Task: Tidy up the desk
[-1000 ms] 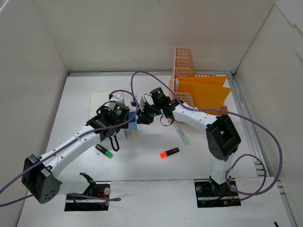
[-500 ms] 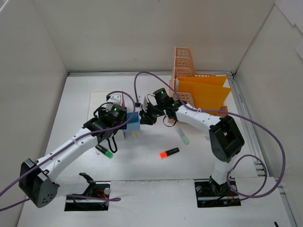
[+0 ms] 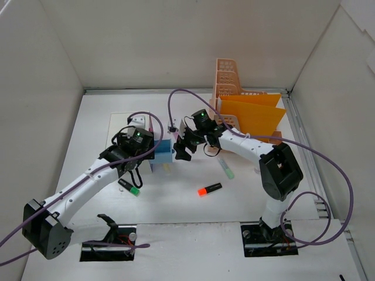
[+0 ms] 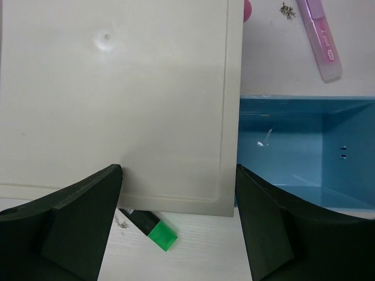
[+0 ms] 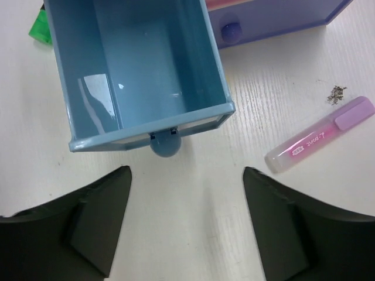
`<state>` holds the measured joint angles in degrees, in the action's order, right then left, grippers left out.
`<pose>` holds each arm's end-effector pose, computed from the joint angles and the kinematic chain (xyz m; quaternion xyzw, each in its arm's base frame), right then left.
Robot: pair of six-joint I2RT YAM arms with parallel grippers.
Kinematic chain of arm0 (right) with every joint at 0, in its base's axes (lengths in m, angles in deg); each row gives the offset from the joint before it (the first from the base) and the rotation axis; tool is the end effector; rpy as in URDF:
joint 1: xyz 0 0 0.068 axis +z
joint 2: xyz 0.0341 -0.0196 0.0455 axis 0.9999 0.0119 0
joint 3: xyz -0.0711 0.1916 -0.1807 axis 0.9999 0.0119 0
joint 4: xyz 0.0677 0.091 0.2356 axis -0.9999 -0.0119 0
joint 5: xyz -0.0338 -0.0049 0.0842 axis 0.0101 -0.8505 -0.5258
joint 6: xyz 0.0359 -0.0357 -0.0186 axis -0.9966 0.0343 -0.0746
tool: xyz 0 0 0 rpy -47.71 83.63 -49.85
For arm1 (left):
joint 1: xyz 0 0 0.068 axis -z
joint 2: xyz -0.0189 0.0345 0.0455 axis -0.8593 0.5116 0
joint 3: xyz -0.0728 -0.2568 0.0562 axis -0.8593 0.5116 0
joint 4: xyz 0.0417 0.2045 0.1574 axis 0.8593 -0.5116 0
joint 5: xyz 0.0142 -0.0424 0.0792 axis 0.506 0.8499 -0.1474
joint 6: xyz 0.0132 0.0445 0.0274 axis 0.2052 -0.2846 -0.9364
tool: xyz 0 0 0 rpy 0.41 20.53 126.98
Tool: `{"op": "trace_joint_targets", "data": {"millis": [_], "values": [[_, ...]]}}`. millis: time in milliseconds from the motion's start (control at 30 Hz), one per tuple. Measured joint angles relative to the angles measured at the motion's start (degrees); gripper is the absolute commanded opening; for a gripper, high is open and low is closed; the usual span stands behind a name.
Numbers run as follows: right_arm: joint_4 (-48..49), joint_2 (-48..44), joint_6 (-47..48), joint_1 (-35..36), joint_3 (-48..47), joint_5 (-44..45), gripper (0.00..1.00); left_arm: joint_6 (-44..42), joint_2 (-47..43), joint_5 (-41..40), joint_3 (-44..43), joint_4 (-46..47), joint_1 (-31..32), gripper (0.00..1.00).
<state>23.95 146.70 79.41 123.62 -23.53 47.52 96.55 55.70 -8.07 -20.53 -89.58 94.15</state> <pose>0.3227 0.2463 0.2497 -0.5477 0.6783 0.3199 0.3708 0.2141 -0.1300 0.3009 -0.0560 0.8957 -0.0284 0.4401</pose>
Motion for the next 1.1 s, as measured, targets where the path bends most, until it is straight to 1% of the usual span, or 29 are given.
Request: {"op": "trace_joint_targets", "data": {"millis": [67, 233, 367, 600, 833, 1000, 1033, 1067, 1100], "values": [[-0.2, 0.0, 0.2, -0.2, 0.0, 0.0, 0.79, 0.2, 0.0, 0.2, -0.4, -0.7, -0.2, 0.73], [-1.5, -0.4, 1.3, -0.1, 0.1, 0.0, 0.78, 0.4, 0.3, 0.7, -2.0, -3.4, -0.5, 0.73], [-2.6, -3.0, 2.1, 0.5, 1.2, 0.5, 0.77, 0.3, -0.2, 1.5, -5.0, -4.1, -0.7, 0.73], [-3.7, -9.9, 3.2, 2.1, 5.1, 1.0, 0.76, -1.3, -4.8, 5.4, -10.3, -2.3, -0.9, 0.74], [-4.9, -12.0, 4.5, 3.2, 6.9, 1.9, 0.75, -1.6, -9.2, 7.8, -12.4, -0.7, -0.9, 0.74], [-5.6, -13.4, 6.7, 3.7, 8.5, 2.0, 0.69, 0.0, -13.0, 7.8, -11.7, -1.3, -0.9, 0.72], [-6.1, -14.1, 7.4, 4.0, 9.2, 1.9, 0.65, 1.2, -14.4, 7.8, -11.1, -1.9, -0.9, 0.66], [-6.6, -14.8, 8.0, 4.0, 9.7, 1.7, 0.62, 1.5, -15.8, 7.8, -10.7, -2.1, -0.9, 0.66], [-6.9, -15.8, 9.3, 4.1, 10.4, 1.2, 0.58, 2.4, -17.6, 8.0, -10.1, -2.4, -0.9, 0.64]]}}
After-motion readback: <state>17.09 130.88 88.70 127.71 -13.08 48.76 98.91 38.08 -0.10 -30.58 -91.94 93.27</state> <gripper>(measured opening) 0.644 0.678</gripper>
